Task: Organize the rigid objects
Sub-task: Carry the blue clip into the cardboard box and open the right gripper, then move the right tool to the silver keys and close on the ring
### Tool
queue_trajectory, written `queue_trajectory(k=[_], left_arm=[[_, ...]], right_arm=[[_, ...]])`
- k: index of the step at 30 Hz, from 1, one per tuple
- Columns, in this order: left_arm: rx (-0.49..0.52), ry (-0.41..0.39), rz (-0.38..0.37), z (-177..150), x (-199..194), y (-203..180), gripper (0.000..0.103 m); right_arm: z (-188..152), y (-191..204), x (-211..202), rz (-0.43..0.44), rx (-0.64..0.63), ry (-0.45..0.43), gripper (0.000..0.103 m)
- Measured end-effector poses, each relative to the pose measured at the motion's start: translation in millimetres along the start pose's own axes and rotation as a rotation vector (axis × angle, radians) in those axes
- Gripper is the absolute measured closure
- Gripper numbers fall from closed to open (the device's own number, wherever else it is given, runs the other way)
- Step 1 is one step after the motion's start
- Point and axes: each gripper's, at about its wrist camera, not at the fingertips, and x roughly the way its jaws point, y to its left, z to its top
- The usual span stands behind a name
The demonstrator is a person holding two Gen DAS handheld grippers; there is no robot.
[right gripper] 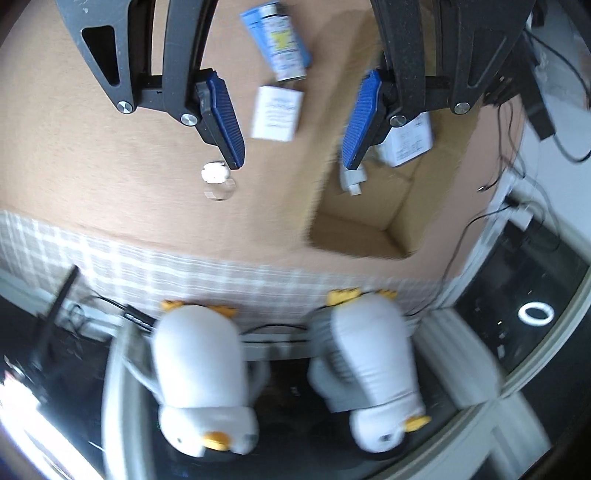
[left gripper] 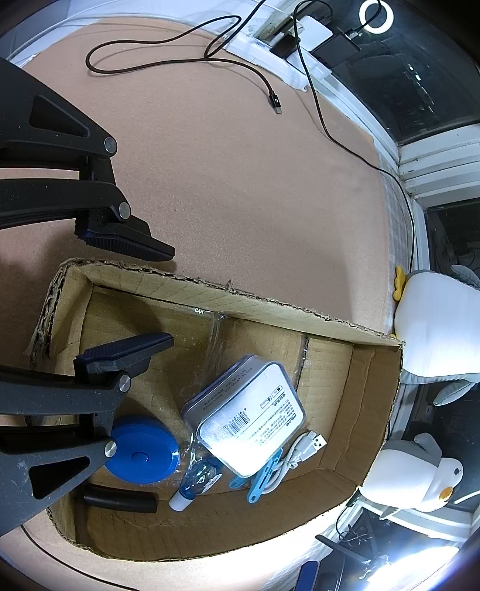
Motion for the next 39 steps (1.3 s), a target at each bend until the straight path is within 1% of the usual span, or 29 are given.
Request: queue_trajectory(k=[4,9,15,19,23,27,28,31,33,35,37,39], left_arm=[[0.001,0.000,0.001,-0.2,0.0,0.0,0.059],[0.001,0.000,0.001,-0.5,0.1,-0.8,0.059],[0.001,0.000,0.001,-0.5,0.4,-0.8,0.059],[0.000,0.001,0.001,-0.1,1.1,-0.3,0.059],[-0.001,0.002,0.001,0.2,1.4,-0.9,0.059],[-0.001,0.003,0.001,0.4,1.6,-0.2,0.059],[-0.001,0.002,0.002,0.2,1.4,-1.0,0.059],[-0.002,0.002,0.002,0.2,1.4,-1.1,0.059],[0.000,0.001,0.004,0.5,1.5,-0.7,0.059],[0.001,0.000,0.005,-0.1,2.2,-1.1,0.059],[0.002,0.000,0.006,-0.8,2.3,-2.4,0.059],[0.002,0.000,0.006,-0.8,2.4,-2.3,0.059]], right_arm=[[5.1,-29.7,16.0,-0.009,0.089,0.036,0.052],[9.8,-47.7,39.6,-0.023,0.140,0.092,0.052],[13.7,-50.8,61.3,-0.058,0.132,0.126,0.052],[17.2,-53.1,75.3,-0.096,0.121,0.141,0.052],[22.1,-56.3,84.1,-0.131,0.112,0.142,0.052],[25.8,-56.4,88.8,-0.142,0.093,0.148,0.052],[25.8,-56.0,89.1,-0.145,0.086,0.149,0.054],[25.6,-54.5,91.5,-0.147,0.069,0.158,0.067],[25.6,-52.7,93.0,-0.149,0.057,0.160,0.071],[25.6,-51.5,94.0,-0.153,0.047,0.162,0.081],[25.6,-51.8,94.5,-0.150,0.047,0.165,0.088],[26.0,-52.7,95.3,-0.151,0.042,0.165,0.093]])
